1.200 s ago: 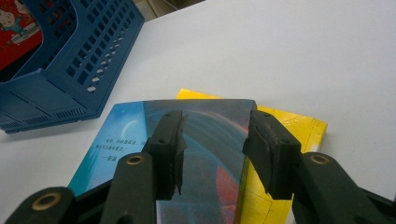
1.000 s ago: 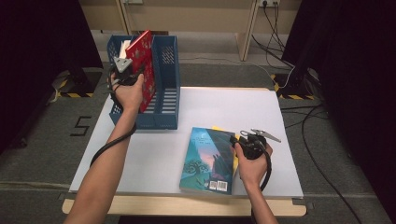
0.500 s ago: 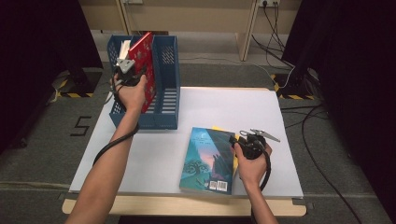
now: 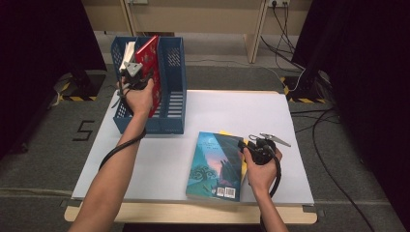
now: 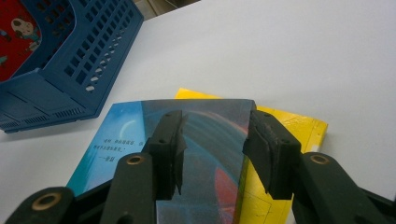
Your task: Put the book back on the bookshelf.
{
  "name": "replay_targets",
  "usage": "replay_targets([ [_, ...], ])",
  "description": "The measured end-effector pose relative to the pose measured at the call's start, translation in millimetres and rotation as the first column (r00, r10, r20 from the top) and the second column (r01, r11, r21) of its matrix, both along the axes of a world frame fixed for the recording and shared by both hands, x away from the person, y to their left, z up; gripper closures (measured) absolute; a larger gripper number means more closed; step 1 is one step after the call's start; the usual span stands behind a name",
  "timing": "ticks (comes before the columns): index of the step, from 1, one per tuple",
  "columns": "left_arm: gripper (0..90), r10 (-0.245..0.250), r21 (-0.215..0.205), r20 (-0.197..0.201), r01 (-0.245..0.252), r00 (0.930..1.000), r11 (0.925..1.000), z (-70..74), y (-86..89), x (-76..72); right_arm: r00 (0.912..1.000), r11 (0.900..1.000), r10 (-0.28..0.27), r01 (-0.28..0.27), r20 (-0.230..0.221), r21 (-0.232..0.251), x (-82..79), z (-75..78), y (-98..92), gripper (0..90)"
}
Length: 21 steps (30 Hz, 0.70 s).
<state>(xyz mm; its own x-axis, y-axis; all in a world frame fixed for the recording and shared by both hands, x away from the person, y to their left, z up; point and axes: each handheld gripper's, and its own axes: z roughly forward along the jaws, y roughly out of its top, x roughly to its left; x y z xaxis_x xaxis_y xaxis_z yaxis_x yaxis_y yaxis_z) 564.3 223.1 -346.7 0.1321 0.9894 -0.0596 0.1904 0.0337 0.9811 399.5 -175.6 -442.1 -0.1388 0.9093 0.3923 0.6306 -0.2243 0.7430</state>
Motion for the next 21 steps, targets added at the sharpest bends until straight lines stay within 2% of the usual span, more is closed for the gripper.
replay_targets([
  [21,79.1,0.013,0.007,-0.016,-0.013,0.9998,0.9999,-14.2,-2.9,10.9,0.9999,1.000,0.011,-0.011,0.001,-0.009,0.4,-1.9,1.8,56.5],
])
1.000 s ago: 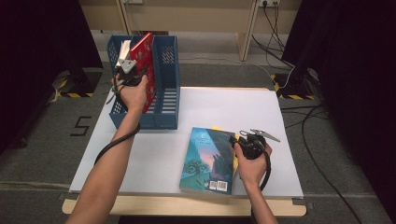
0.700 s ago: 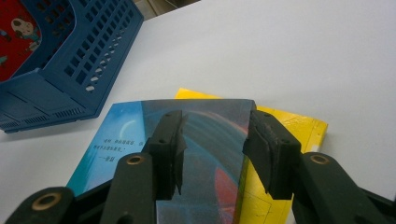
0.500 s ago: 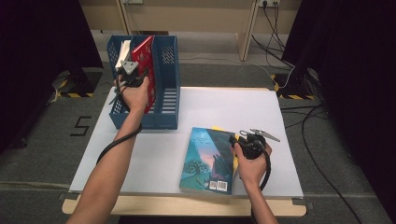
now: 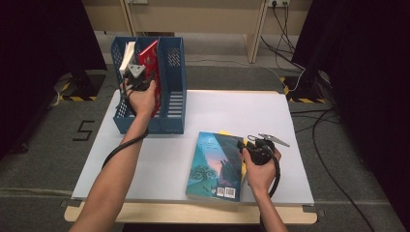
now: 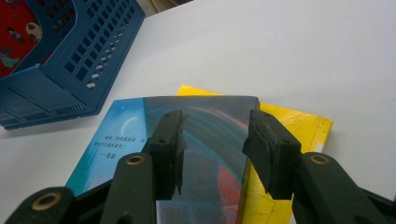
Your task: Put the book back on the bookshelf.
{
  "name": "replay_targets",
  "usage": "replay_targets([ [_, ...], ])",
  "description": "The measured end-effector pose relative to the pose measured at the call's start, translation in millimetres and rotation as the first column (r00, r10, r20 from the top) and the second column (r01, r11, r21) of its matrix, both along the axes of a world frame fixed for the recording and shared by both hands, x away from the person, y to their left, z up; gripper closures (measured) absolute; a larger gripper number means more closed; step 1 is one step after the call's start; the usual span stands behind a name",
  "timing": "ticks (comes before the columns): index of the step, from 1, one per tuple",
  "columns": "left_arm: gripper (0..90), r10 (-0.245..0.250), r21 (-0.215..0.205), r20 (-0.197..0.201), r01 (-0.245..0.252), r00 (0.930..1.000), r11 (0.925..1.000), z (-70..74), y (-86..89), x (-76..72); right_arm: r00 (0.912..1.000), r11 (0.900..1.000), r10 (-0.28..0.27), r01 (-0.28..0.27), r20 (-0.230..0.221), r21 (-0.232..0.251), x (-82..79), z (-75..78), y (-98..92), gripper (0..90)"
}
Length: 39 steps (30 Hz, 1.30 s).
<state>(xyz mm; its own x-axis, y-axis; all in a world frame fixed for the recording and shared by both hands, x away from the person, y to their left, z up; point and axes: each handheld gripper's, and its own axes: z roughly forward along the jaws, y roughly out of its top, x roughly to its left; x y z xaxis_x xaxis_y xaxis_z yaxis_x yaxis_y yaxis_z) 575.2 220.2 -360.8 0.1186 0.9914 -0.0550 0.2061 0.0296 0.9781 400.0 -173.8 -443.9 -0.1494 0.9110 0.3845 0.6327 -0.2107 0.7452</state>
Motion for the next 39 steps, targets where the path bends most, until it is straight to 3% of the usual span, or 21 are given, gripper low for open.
replay_targets([
  [18,78.6,0.005,-0.002,-0.005,-0.005,1.0000,1.0000,-19.5,-3.7,4.7,1.0000,1.000,0.004,-0.004,-0.005,-0.005,0.6,-1.7,0.9,56.5],
  [24,78.3,0.006,0.010,-0.009,-0.005,0.9999,0.9999,-19.3,-4.5,3.8,0.9999,1.000,0.008,-0.008,-0.012,-0.005,0.4,-3.5,1.6,56.5],
  [31,77.8,-0.008,0.047,-0.063,0.011,0.9980,0.9988,-17.4,-3.3,-5.0,1.0000,1.000,0.006,-0.006,-0.008,-0.003,-0.5,-2.2,1.8,56.5],
  [33,77.8,-0.009,0.073,-0.063,0.014,0.9980,0.9972,-19.1,-2.9,-9.1,0.9999,1.000,0.007,-0.007,-0.009,-0.005,-1.0,-2.1,1.7,56.5],
  [39,77.6,-0.015,0.090,-0.064,0.021,0.9978,0.9957,-26.4,-3.4,-22.1,0.9998,1.000,0.009,-0.009,-0.016,0.002,-2.7,-4.3,2.9,56.5],
])
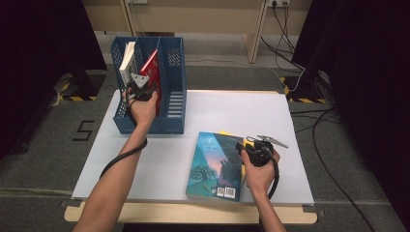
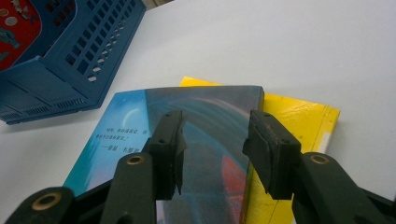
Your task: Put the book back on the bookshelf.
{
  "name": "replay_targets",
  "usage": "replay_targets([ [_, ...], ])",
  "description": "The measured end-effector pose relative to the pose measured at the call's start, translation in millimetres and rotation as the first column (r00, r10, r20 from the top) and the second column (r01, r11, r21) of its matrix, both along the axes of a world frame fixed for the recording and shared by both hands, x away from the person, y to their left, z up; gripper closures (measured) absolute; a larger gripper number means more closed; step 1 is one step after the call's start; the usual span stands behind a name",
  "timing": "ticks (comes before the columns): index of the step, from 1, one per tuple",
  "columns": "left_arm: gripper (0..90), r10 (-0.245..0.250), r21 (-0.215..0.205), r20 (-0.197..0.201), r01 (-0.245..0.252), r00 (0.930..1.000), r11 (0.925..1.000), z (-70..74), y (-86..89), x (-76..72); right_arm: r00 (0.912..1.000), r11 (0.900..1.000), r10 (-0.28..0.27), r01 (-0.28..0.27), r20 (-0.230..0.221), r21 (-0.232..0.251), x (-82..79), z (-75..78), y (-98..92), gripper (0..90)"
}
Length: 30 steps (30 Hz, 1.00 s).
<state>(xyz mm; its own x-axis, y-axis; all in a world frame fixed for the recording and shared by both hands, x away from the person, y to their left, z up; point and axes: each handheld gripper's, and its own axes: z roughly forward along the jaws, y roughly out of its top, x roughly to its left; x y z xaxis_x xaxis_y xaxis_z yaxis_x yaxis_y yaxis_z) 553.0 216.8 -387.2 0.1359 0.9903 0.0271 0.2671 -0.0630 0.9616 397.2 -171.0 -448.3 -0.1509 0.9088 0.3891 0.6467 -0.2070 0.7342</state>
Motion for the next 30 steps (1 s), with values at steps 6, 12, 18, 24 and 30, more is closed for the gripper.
replay_targets([
  [6,77.5,-0.011,0.006,-0.016,0.012,0.9998,0.9999,-6.7,2.6,-11.0,1.0000,1.000,-0.001,0.001,-0.005,0.007,-1.3,-0.6,2.4,56.5],
  [12,77.6,-0.016,0.001,0.005,0.016,0.9999,0.9999,-12.5,3.4,-16.7,1.0000,1.000,0.005,-0.005,-0.005,0.000,-1.1,-2.0,2.4,56.5],
  [18,78.3,-0.009,-0.015,0.018,0.009,0.9998,0.9998,-15.5,2.9,-11.1,0.9999,1.000,0.003,-0.003,-0.010,-0.001,-1.5,-2.7,2.7,56.5],
  [24,78.5,0.006,-0.027,0.012,-0.005,0.9999,0.9996,-15.0,0.6,-1.0,1.0000,1.000,0.009,-0.009,-0.003,-0.006,-0.2,-3.1,1.2,56.5],
  [30,78.3,0.009,-0.022,0.011,-0.009,0.9999,0.9997,-14.8,-1.6,0.9,1.0000,1.000,0.006,-0.006,0.000,-0.006,-0.1,-2.2,-0.2,56.5],
])
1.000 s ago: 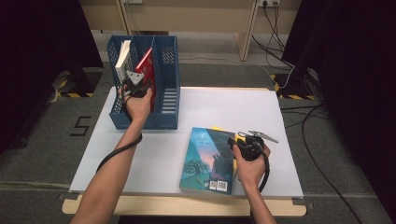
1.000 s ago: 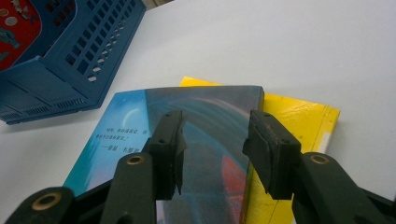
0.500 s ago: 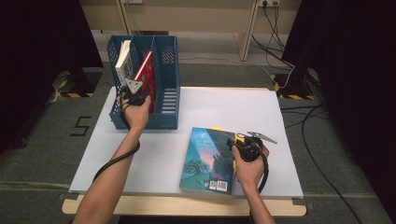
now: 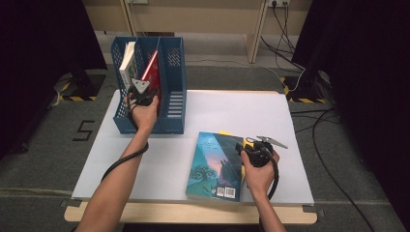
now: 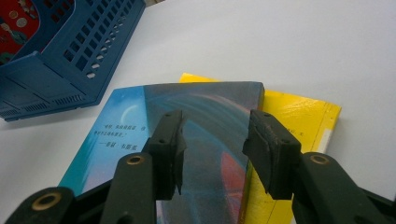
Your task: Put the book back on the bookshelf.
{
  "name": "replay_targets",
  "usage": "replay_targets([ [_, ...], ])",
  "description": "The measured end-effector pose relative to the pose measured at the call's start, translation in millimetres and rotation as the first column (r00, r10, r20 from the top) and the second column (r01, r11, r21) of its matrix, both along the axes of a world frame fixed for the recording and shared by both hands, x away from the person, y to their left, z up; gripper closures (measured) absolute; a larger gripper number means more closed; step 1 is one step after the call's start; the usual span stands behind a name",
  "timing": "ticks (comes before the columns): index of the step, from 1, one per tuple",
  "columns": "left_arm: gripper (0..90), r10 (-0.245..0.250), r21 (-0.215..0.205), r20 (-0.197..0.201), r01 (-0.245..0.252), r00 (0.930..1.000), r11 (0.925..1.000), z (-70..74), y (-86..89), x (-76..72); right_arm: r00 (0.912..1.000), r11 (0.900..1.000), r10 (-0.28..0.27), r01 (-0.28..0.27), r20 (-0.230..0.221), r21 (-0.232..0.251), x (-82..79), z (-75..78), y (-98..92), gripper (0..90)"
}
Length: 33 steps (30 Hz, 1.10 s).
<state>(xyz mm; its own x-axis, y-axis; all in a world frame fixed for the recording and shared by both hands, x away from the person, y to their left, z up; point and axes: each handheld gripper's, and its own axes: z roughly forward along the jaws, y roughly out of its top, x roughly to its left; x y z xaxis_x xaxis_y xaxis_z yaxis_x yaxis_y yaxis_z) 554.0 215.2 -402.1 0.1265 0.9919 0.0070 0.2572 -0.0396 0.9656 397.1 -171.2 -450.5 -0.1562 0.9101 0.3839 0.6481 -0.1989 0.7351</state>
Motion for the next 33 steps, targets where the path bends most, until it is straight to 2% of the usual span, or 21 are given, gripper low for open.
replay_targets([
  [13,78.3,0.012,-0.002,0.000,-0.012,0.9999,0.9999,0.1,-0.8,11.3,1.0000,1.000,0.006,-0.006,-0.004,0.002,-0.2,0.7,2.1,56.5],
  [17,77.7,0.010,0.009,-0.001,-0.010,0.9999,0.9999,0.2,-2.5,11.7,1.0000,1.000,0.005,-0.005,-0.004,0.003,0.4,0.8,2.0,56.5],
  [20,75.5,-0.003,0.007,0.002,0.003,1.0000,1.0000,0.2,-1.8,8.0,1.0000,1.000,0.006,-0.005,-0.003,0.001,0.3,0.7,2.0,56.5],
  [23,74.2,-0.009,0.018,0.022,0.008,0.9997,0.9998,3.5,-0.2,-2.3,1.0000,1.000,0.006,-0.006,-0.007,0.000,-0.2,0.9,2.7,56.5],
  [25,74.0,-0.011,0.006,0.034,0.011,0.9994,0.9999,6.3,0.6,-11.0,0.9999,1.000,0.011,-0.011,-0.002,-0.003,-0.4,0.9,2.5,56.5],
  [26,74.0,-0.013,0.011,0.038,0.013,0.9992,0.9999,7.2,1.0,-15.1,0.9999,1.000,0.003,-0.003,-0.010,0.008,-1.0,1.6,3.6,56.5],
  [28,74.3,-0.018,-0.004,0.040,0.018,0.9990,0.9998,7.4,2.2,-22.2,1.0000,1.000,0.008,-0.008,-0.001,0.001,-0.3,1.6,2.7,56.5],
  [33,75.7,-0.017,0.004,0.032,0.017,0.9993,0.9998,7.9,2.7,-27.2,1.0000,1.000,0.004,-0.004,0.003,0.000,-0.4,2.0,1.9,56.5],
])
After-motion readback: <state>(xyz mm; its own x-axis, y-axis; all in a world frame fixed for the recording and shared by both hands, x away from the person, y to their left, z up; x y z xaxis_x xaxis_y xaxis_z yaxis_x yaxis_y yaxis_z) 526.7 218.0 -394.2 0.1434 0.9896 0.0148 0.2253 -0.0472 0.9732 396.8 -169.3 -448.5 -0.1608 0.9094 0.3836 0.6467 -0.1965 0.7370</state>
